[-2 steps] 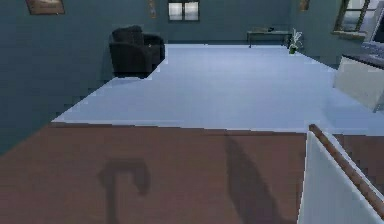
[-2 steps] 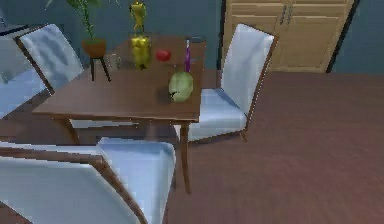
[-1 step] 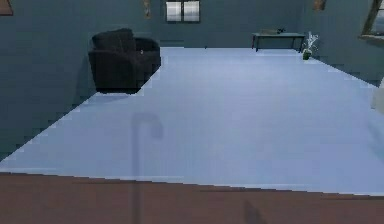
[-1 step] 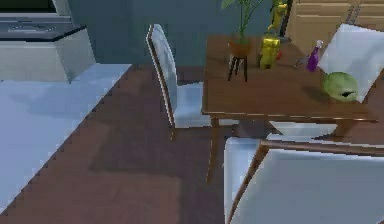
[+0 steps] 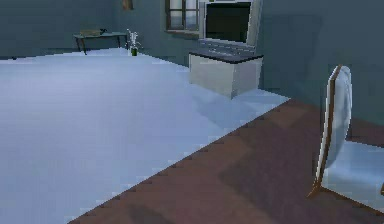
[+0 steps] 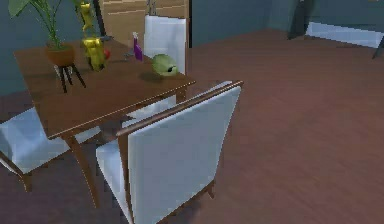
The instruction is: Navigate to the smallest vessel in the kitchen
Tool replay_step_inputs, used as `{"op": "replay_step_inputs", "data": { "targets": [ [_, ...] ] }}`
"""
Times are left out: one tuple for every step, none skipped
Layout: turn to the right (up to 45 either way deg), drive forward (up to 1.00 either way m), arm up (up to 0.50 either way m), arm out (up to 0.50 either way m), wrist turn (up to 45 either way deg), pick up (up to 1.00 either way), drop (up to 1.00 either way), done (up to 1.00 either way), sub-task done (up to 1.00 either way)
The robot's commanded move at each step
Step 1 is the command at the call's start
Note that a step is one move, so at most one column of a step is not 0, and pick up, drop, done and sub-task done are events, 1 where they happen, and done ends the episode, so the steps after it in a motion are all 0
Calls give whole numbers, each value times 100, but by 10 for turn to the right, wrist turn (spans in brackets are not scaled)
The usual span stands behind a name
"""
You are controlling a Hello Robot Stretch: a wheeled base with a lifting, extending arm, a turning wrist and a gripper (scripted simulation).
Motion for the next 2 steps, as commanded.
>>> {"op": "replay_step_inputs", "data": {
  "targets": [
    [240,0,0,0,0,0,0,0,0],
    [0,100,0,0,0,0,0,0,0]
  ]
}}
